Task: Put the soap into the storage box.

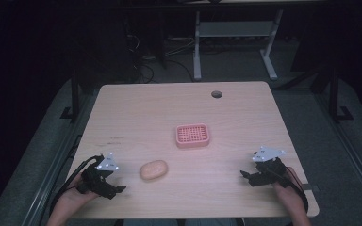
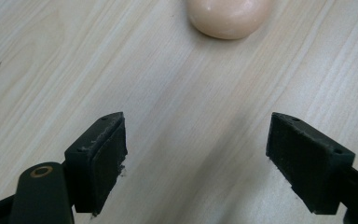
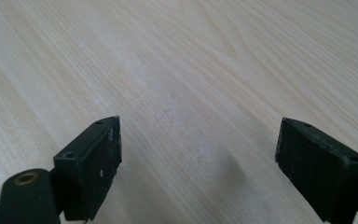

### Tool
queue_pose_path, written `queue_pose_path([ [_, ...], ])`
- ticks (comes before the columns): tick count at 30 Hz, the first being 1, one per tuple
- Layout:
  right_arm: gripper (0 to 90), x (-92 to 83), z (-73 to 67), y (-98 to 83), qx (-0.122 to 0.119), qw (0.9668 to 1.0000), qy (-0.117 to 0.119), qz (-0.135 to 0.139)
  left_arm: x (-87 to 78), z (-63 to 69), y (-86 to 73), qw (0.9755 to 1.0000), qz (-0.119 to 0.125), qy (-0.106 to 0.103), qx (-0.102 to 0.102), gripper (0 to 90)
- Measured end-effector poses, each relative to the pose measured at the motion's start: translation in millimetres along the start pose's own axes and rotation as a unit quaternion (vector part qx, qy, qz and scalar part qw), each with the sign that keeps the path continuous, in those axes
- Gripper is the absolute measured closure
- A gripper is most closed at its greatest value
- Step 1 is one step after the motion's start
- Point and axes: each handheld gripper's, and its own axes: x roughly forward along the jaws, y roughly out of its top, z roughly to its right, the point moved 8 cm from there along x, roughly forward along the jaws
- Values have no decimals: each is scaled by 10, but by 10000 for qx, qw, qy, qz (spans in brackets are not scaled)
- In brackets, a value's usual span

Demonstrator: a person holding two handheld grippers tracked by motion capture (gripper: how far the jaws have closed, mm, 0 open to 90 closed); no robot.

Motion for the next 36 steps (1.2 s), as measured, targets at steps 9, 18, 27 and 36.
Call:
queue_pose_path([
  [9,138,-24,21,-12,17,10000,-35,22,39,31,111,9999,-79,-35,139,199],
  [18,138,-33,17,-9,31,10000,-38,45,63,52,180,9996,-161,-95,223,200],
  [27,138,-39,13,-9,25,10000,-41,46,92,71,274,9992,-190,-156,324,199],
  [36,138,-30,-9,4,-6,10000,11,58,161,98,414,9986,-249,-233,394,197],
])
